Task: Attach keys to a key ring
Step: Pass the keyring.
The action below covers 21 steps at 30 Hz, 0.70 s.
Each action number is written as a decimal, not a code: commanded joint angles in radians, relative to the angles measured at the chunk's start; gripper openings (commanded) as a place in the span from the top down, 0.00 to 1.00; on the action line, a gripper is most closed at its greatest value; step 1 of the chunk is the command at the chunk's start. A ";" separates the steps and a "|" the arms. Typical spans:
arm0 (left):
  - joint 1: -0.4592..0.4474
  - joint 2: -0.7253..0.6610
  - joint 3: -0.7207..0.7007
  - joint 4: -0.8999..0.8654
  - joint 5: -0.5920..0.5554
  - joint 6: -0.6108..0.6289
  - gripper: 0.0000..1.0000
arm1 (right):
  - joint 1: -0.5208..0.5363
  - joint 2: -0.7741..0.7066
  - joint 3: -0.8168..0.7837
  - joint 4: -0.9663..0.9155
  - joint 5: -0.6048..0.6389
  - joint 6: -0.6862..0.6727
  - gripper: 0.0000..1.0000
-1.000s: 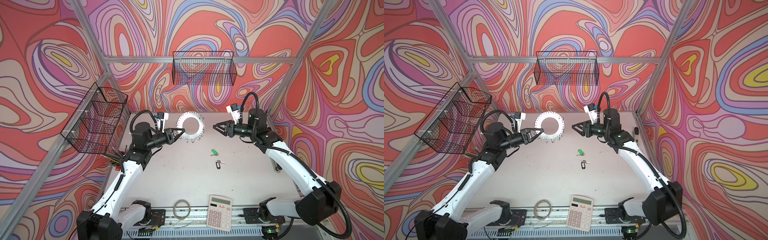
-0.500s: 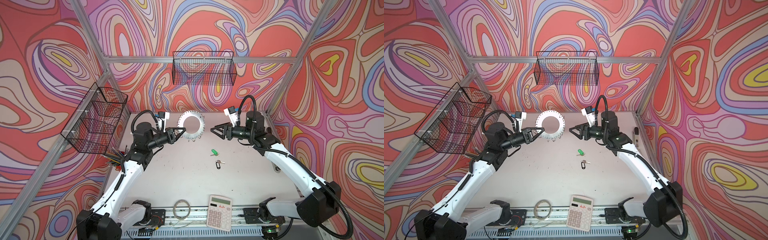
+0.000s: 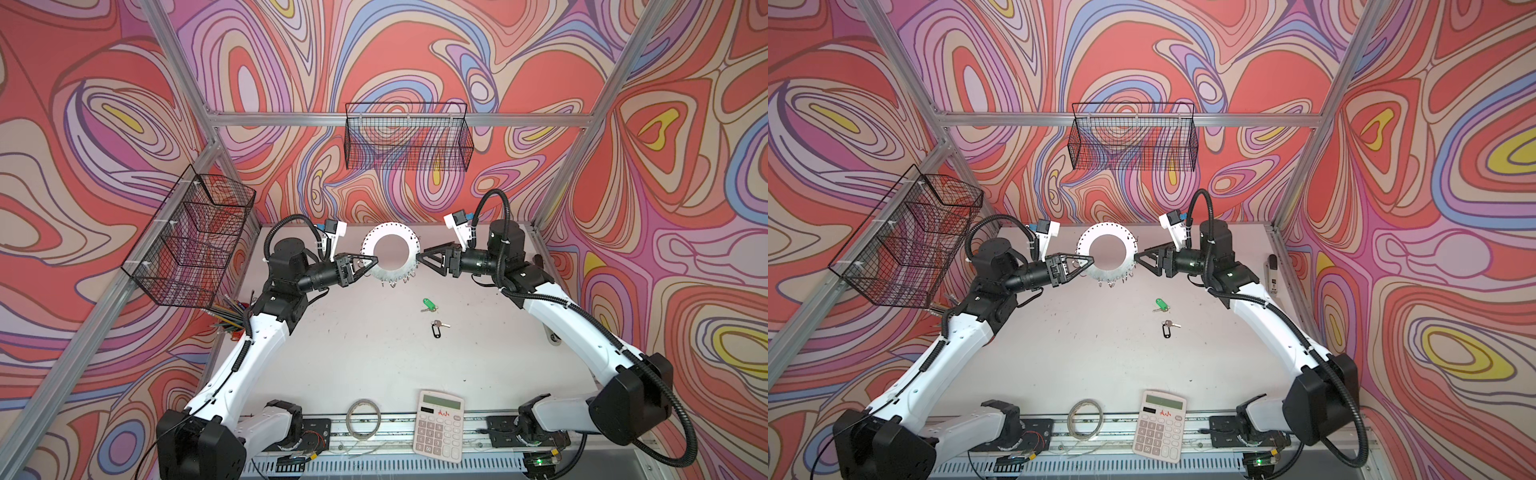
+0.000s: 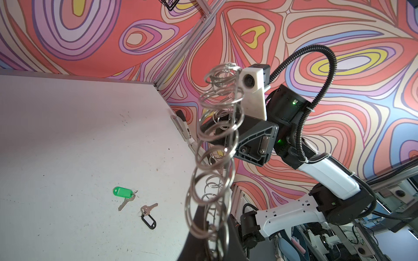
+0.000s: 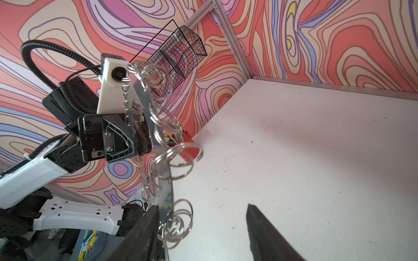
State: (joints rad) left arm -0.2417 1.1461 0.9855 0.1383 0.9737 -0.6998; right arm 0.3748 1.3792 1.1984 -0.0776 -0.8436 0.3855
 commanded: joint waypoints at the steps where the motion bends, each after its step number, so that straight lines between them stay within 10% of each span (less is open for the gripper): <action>1: -0.002 0.004 0.030 0.059 0.043 -0.017 1.00 | 0.013 0.007 0.005 0.106 -0.073 0.049 0.39; 12: -0.002 0.024 0.023 0.136 0.068 -0.076 1.00 | 0.033 0.040 -0.011 0.223 -0.152 0.133 0.60; 21: -0.002 0.021 0.024 0.133 0.078 -0.082 1.00 | 0.035 0.039 -0.034 0.291 -0.176 0.183 1.00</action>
State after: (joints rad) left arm -0.2382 1.1740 0.9855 0.2131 1.0279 -0.7715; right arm 0.4011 1.4166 1.1858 0.1608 -1.0111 0.5472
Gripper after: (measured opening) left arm 0.095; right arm 0.048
